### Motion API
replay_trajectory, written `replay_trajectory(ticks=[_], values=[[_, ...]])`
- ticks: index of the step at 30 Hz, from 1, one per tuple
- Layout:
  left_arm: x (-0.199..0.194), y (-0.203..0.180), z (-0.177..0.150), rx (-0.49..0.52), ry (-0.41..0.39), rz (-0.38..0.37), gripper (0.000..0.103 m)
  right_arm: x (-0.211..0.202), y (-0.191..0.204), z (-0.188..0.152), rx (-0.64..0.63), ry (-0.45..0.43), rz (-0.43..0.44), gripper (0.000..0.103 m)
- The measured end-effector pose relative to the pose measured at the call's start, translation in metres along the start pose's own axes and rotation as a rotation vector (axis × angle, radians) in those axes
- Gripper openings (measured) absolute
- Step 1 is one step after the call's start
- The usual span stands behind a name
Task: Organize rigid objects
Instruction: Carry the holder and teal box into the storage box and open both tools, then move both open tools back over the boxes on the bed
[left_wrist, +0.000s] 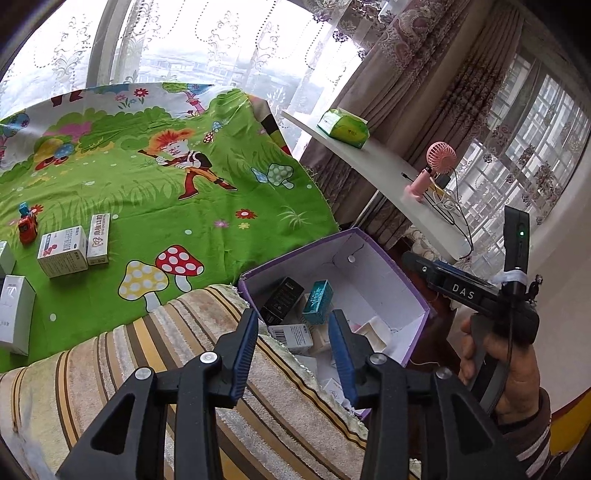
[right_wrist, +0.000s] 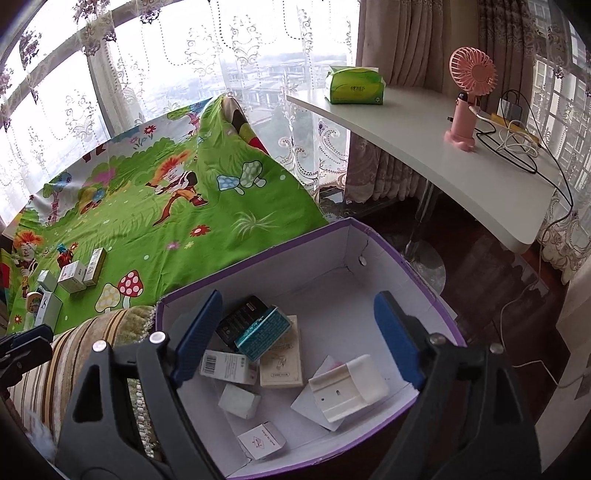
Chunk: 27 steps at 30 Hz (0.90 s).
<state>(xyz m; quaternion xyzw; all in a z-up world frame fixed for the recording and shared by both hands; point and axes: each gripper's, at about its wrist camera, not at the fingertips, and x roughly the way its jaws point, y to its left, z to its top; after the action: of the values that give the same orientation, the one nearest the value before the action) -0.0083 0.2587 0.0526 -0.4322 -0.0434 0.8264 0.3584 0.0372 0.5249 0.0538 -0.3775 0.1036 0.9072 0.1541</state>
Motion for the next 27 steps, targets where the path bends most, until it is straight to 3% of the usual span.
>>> replay_trajectory(ticks=[15, 23, 27], values=[[-0.022, 0.033, 0.002, -0.053, -0.055, 0.067, 0.041, -0.001, 0.033, -0.002, -0.065, 0.017, 0.042, 0.087], [-0.053, 0.087, -0.001, -0.141, -0.1, 0.159, 0.043, 0.003, 0.068, -0.006, -0.119, 0.041, 0.093, 0.087], [-0.071, 0.12, -0.01, -0.195, -0.105, 0.247, 0.054, 0.007, 0.086, -0.009, -0.145, 0.054, 0.116, 0.087]])
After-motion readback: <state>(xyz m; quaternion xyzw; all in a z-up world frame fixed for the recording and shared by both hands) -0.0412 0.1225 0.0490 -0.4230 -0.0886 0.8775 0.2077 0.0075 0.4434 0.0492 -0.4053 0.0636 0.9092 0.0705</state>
